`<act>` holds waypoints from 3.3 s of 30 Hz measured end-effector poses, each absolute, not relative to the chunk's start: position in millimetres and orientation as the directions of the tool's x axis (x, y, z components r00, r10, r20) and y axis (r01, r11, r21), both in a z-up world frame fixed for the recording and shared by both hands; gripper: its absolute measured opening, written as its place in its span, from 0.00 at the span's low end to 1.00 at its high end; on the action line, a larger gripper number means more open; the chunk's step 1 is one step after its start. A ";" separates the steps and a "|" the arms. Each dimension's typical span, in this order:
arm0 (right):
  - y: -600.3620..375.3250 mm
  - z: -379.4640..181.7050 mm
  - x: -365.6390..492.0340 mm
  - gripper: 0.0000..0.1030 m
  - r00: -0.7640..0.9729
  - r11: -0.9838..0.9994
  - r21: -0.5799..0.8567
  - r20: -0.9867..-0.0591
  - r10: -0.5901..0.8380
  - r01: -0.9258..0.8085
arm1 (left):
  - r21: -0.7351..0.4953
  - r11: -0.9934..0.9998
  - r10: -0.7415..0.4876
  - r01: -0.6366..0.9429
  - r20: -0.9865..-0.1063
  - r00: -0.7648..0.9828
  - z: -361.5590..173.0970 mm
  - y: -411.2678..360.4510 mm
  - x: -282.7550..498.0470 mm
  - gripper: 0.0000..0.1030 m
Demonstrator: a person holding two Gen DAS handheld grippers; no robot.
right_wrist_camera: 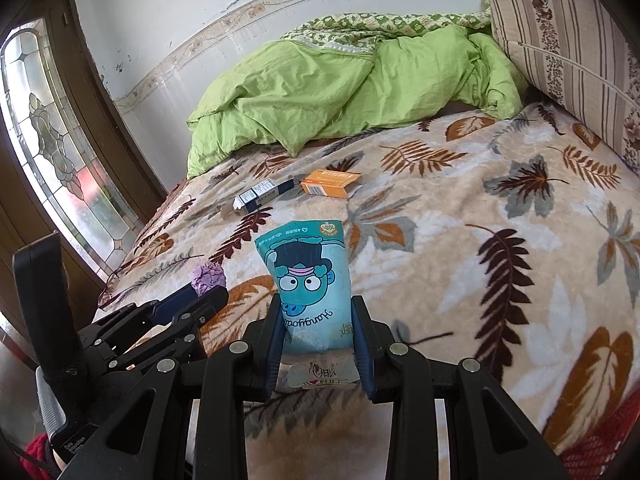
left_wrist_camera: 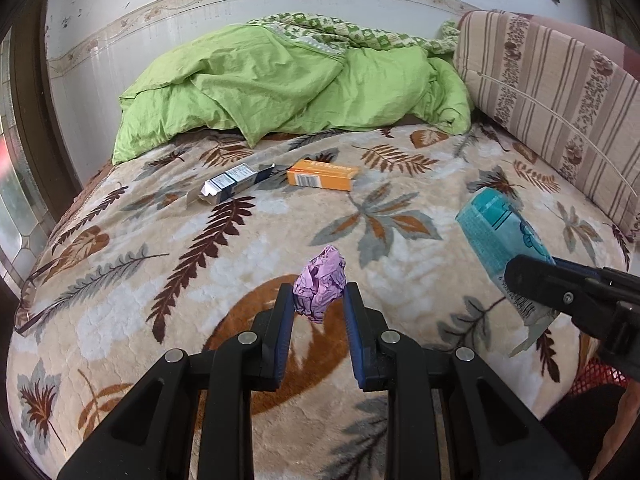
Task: Collect trash
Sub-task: 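Carry both items over the red basket and open both tools to drop them, then grasp the white medicine box with the left tool while the right tool grasps the orange ointment box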
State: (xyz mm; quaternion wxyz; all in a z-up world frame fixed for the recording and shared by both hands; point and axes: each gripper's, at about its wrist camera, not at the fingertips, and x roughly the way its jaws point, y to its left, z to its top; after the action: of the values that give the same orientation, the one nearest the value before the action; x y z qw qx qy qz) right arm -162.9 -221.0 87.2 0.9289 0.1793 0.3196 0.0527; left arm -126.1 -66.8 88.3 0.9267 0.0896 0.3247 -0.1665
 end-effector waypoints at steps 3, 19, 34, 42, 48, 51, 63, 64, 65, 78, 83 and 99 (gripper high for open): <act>-226.4 90.4 -172.7 0.32 0.790 0.929 0.369 -0.576 0.209 0.022 | 0.052 0.923 -0.263 0.380 -0.637 0.725 92.0 -69.5 -132.4 0.23; -234.5 107.7 -194.7 0.32 0.793 0.922 0.388 -0.566 0.226 0.014 | 0.079 0.894 -0.287 0.441 -0.653 0.701 100.8 -89.5 -153.8 0.23; -250.7 112.2 -209.3 0.32 0.795 0.912 0.407 -0.567 0.216 0.042 | 0.087 0.878 -0.302 0.470 -0.661 0.687 103.2 -102.9 -156.8 0.23; -251.0 116.8 -213.5 0.32 0.800 0.910 0.414 -0.557 0.222 0.036 | 0.088 0.876 -0.305 0.474 -0.662 0.685 105.2 -106.9 -158.4 0.23; -255.2 118.4 -218.9 0.32 0.805 0.904 0.424 -0.550 0.221 0.042 | 0.084 0.864 -0.321 0.497 -0.668 0.671 109.2 -115.3 -163.1 0.23; -261.2 120.0 -223.2 0.32 0.811 0.901 0.431 -0.545 0.215 0.051 | 0.077 0.854 -0.338 0.514 -0.670 0.661 112.3 -121.5 -166.0 0.23; -367.5 112.2 -304.1 0.32 0.824 0.831 0.466 -0.566 0.014 0.305 | 0.011 0.668 -0.557 0.744 -0.657 0.509 148.2 -209.8 -208.0 0.23; -378.3 110.7 -314.4 0.32 0.821 0.820 0.464 -0.571 -0.012 0.335 | 0.004 0.641 -0.577 0.767 -0.657 0.485 150.3 -221.8 -214.8 0.23; -388.9 109.0 -325.1 0.32 0.816 0.808 0.462 -0.577 -0.039 0.365 | -0.008 0.612 -0.598 0.791 -0.659 0.456 151.9 -235.0 -221.4 0.23; -490.0 82.1 -450.9 0.38 0.718 0.627 0.454 -0.648 -0.256 0.633 | -0.274 0.294 -0.656 0.916 -0.755 -0.015 114.9 -379.0 -288.1 0.26; -499.1 70.9 -455.5 0.46 0.700 0.602 0.464 -0.675 -0.234 0.649 | -0.270 0.292 -0.634 0.917 -0.773 -0.026 102.8 -391.0 -297.9 0.59; -438.4 96.9 -350.6 0.53 0.775 0.774 0.462 -0.629 -0.059 0.433 | -0.171 0.571 -0.618 0.803 -0.733 0.284 130.4 -260.5 -201.4 0.63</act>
State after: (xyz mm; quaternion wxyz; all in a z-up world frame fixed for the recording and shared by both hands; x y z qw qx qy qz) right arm -350.6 -438.4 96.9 0.8910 0.3063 0.3054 -0.1380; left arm -201.4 -260.5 130.4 0.7928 0.1162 0.3964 -0.4481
